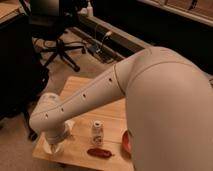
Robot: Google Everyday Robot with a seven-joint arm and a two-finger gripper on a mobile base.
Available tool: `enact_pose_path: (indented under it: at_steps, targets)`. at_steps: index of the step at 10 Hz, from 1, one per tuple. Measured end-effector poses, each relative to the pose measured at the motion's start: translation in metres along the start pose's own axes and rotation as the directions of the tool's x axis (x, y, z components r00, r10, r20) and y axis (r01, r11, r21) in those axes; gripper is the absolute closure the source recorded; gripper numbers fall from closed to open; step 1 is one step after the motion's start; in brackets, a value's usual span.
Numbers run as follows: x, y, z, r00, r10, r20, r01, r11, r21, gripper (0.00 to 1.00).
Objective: Pick up the ceramic cup
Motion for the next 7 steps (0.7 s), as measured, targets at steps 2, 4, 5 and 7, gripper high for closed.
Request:
enact_pose_path:
  at_steps: [2, 4, 5, 7]
  targets:
    - [-0.017, 0.004, 0.005, 1.0, 0.017, 0.009, -0.017, 1.0, -0.006, 0.35]
    - [-0.031, -0.004, 0.008, 0.999, 0.047, 0.015, -0.047, 0.999, 0.007, 0.35]
    - [-0.035, -0.011, 0.012, 0.998, 0.063, 0.008, -0.063, 0.998, 0.021, 0.35]
    - [-0.037, -0.018, 0.029, 0.996, 0.078, -0.03, -0.077, 0.996, 0.045, 0.35]
